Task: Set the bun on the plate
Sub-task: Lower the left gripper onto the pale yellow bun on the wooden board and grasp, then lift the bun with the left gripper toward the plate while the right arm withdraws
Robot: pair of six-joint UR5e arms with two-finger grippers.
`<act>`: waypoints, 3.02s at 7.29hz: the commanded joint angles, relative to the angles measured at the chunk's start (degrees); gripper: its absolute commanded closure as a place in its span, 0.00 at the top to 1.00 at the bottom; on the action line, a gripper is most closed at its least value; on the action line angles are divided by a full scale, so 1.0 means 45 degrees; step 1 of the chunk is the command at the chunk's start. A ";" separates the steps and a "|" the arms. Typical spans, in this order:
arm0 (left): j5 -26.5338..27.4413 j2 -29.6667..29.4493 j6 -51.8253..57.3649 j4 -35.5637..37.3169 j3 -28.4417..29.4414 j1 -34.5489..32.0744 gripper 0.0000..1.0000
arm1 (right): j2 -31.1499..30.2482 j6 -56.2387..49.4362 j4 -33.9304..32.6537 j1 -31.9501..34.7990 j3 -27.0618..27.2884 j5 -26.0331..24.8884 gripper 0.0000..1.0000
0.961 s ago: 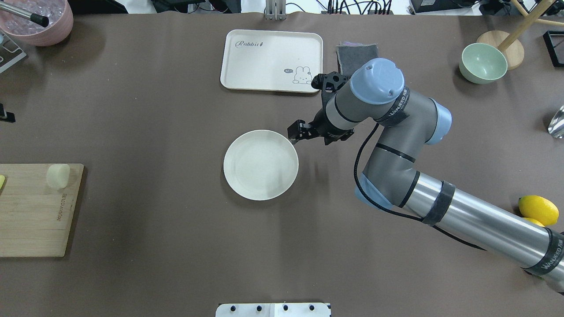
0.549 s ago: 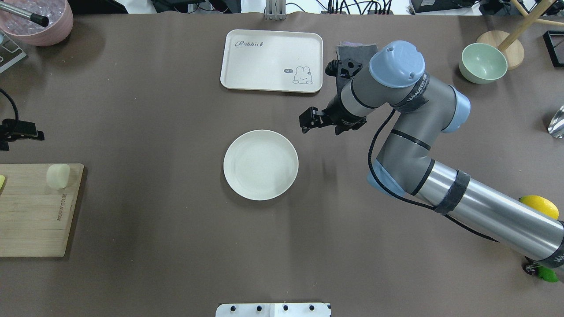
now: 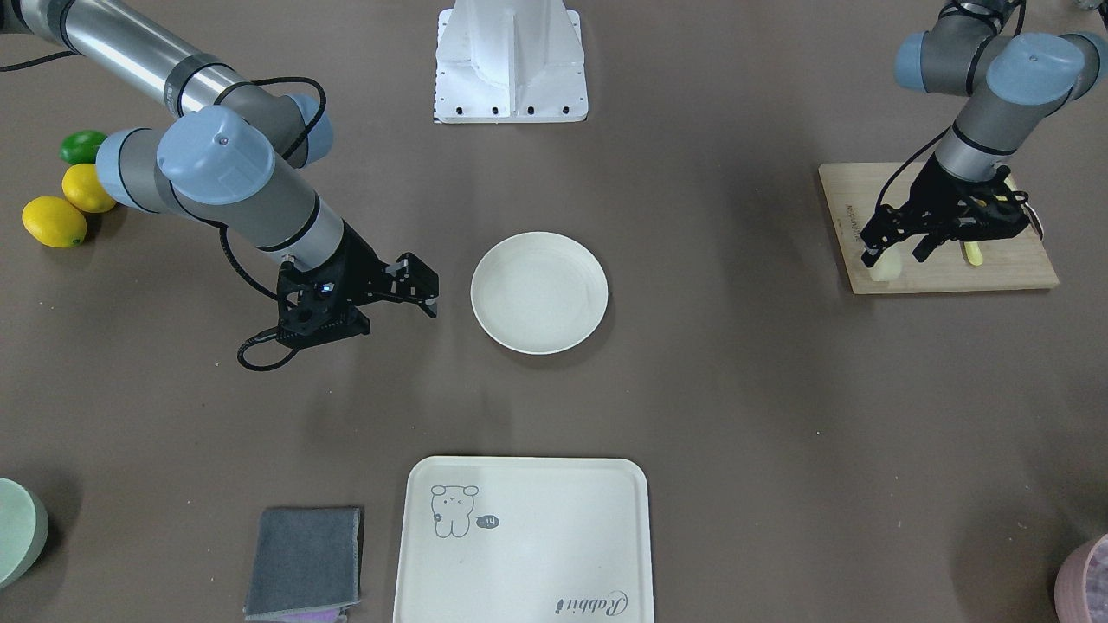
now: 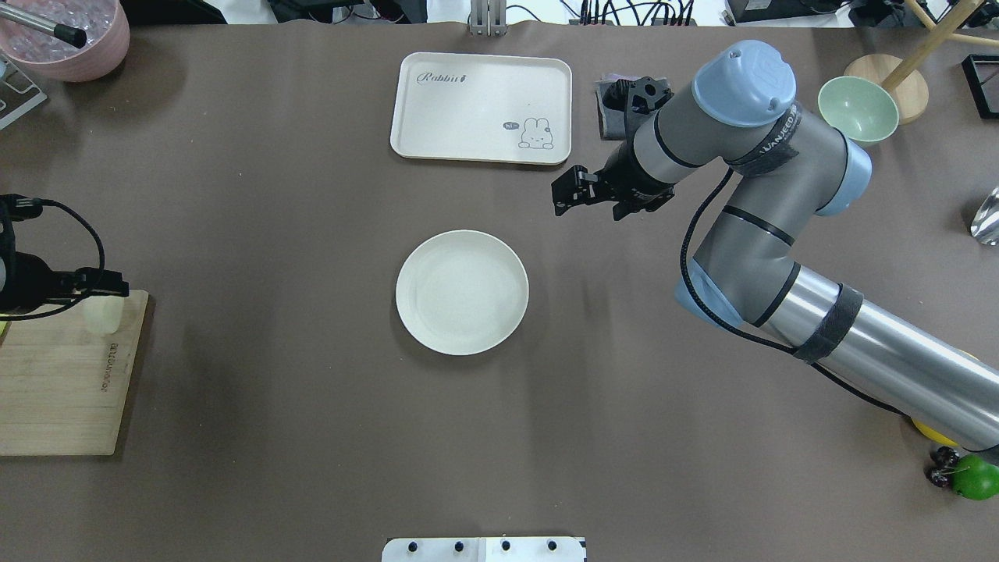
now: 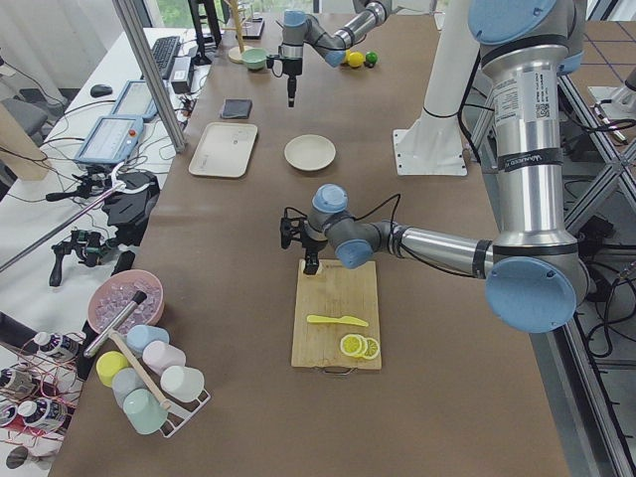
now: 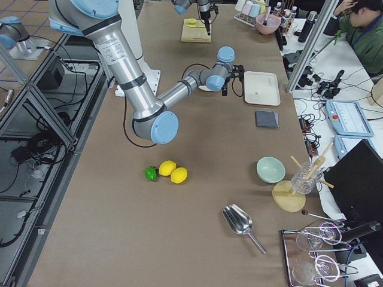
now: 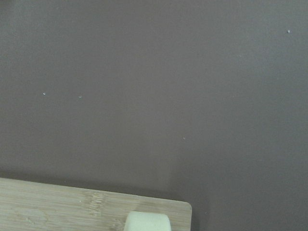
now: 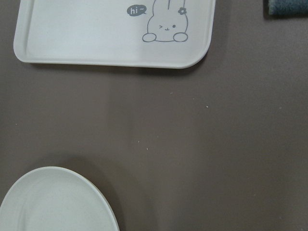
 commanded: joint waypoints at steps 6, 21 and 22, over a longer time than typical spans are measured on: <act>0.0036 0.0049 0.0565 -0.0009 0.0289 0.0065 0.64 | -0.0034 0.0007 0.0000 0.0074 0.0072 -0.0061 1.00; -0.0534 -0.6125 -0.0517 0.6828 -0.0433 -0.0855 0.30 | -0.1906 -0.0187 -0.0117 0.1400 0.1947 0.1012 1.00; -0.0124 -0.7650 -0.1631 0.8393 -0.0472 -0.0099 0.30 | -0.2334 -0.1310 -0.0117 0.1790 0.1966 0.1032 1.00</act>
